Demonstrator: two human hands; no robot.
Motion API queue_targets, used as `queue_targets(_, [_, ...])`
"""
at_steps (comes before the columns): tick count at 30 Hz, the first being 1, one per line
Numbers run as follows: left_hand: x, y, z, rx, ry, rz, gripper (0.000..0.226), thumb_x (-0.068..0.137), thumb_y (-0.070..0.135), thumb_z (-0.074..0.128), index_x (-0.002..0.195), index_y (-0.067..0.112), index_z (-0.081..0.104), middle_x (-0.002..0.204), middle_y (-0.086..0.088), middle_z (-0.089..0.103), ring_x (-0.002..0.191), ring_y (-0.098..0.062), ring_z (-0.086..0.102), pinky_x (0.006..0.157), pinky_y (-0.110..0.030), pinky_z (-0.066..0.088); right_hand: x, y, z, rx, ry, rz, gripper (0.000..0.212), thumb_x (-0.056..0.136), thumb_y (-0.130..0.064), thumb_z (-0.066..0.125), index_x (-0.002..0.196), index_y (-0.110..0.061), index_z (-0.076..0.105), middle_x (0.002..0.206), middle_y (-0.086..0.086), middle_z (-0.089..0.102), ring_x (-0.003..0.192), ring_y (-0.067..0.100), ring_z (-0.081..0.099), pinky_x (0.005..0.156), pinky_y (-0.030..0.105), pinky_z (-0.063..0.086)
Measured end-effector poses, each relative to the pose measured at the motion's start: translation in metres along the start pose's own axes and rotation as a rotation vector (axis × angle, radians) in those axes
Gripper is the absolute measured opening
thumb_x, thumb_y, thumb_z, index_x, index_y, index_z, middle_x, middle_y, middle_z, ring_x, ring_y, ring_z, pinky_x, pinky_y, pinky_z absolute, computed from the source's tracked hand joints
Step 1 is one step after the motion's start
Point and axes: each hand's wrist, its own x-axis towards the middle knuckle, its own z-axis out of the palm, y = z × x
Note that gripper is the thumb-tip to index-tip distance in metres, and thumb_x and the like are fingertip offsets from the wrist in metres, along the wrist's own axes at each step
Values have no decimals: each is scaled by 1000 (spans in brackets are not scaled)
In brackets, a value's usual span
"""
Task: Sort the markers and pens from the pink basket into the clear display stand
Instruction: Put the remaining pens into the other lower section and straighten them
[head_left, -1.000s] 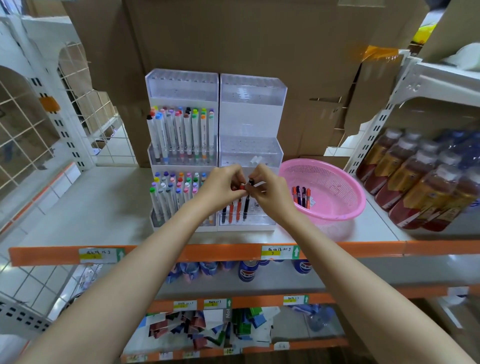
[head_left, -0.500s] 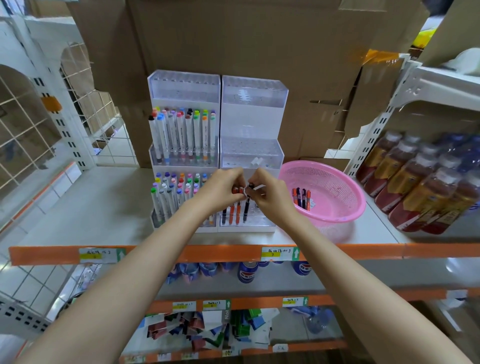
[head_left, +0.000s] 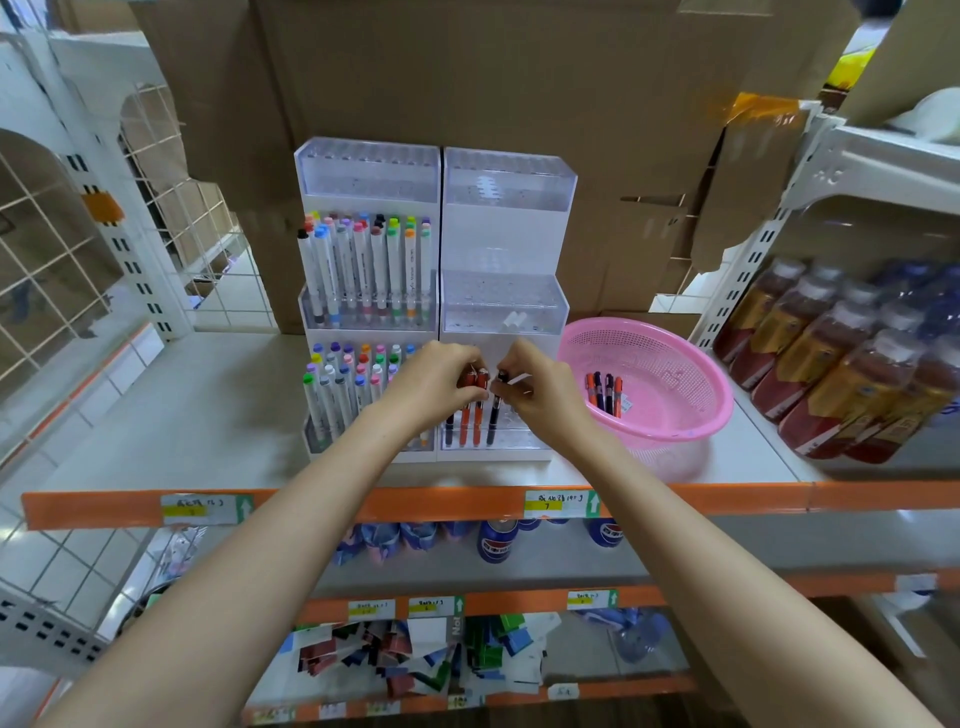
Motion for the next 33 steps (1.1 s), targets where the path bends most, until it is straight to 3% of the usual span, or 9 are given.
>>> queue_targets(4, [-1, 2, -1, 7, 5, -7, 15, 81, 21, 73, 92, 13, 65, 86, -2, 67, 77, -16, 60, 70, -29, 47, 1, -2, 1, 18, -32, 36, 20, 86, -10, 70, 96, -9, 53, 87, 2, 63, 77, 16, 64, 67, 25, 54])
queue_targets(9, [-1, 1, -3, -44, 2, -7, 20, 80, 19, 75, 97, 12, 67, 89, -2, 68, 80, -14, 62, 73, -27, 49, 2, -3, -2, 31, -77, 52, 19, 86, -10, 70, 100, -11, 56, 89, 0, 65, 81, 17, 67, 74, 29, 57])
queue_targets(15, [1, 8, -6, -98, 48, 32, 32, 81, 25, 73, 109, 12, 64, 103, -1, 67, 91, -11, 61, 82, -24, 50, 1, -3, -19, 69, -57, 50, 29, 87, -17, 70, 112, -9, 57, 98, 3, 66, 86, 13, 68, 78, 21, 56])
queue_targets(19, [13, 30, -2, -67, 109, 112, 32, 84, 30, 70, 109, 13, 63, 107, -1, 66, 100, -13, 59, 85, -27, 49, -2, 7, -40, 48, 42, 30, 21, 90, -19, 65, 108, -9, 60, 93, 5, 69, 85, 10, 67, 78, 18, 55])
queue_targets(21, [22, 44, 4, -75, 113, 161, 30, 84, 30, 70, 108, 13, 64, 106, -2, 66, 99, -14, 59, 84, -27, 48, -3, 18, -52, -5, 85, 43, 16, 91, -16, 62, 106, -8, 62, 93, 7, 70, 85, 13, 67, 79, 23, 55])
queue_targets(25, [43, 73, 27, -77, 54, 236, 26, 84, 28, 69, 106, 14, 65, 104, -1, 67, 96, -14, 59, 84, -33, 49, -9, 49, -78, -156, 110, 150, 20, 90, -11, 60, 109, -11, 66, 99, 6, 72, 91, 19, 67, 84, 38, 54])
queue_targets(33, [91, 104, 91, 72, -142, 162, 24, 89, 21, 57, 112, 11, 59, 112, -7, 61, 106, -23, 55, 87, -38, 46, -18, 109, -120, -355, -61, 284, 36, 89, -18, 59, 125, -18, 58, 121, 3, 65, 115, 21, 58, 92, 37, 48])
